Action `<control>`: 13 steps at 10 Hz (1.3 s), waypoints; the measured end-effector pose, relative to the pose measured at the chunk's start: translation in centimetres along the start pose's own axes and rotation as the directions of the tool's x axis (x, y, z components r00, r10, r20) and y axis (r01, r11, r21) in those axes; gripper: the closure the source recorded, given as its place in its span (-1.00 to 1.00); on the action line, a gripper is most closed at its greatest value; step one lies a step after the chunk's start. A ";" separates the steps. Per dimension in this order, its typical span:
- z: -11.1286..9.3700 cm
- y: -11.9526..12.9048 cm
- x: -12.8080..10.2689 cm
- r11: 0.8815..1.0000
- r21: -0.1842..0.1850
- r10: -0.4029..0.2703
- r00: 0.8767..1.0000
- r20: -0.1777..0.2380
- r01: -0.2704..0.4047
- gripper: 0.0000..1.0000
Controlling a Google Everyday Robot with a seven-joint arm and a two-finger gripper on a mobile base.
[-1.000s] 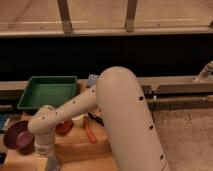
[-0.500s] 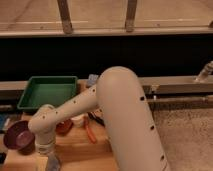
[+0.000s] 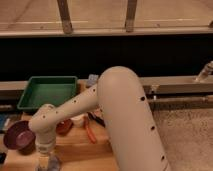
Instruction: Place towel in purple bowl
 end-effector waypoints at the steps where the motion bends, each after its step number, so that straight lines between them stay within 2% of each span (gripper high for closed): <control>1: -0.1 0.0 0.0 1.000 0.001 0.000 1.000 -0.003 0.000 0.46; 3: 0.8 0.2 0.0 1.000 0.019 -0.006 1.000 0.010 0.006 0.83; 5: 2.9 0.3 -0.5 0.999 0.038 -0.007 0.999 0.034 0.006 1.00; 13: 2.5 0.7 0.1 0.999 0.036 -0.018 1.000 0.018 0.017 1.00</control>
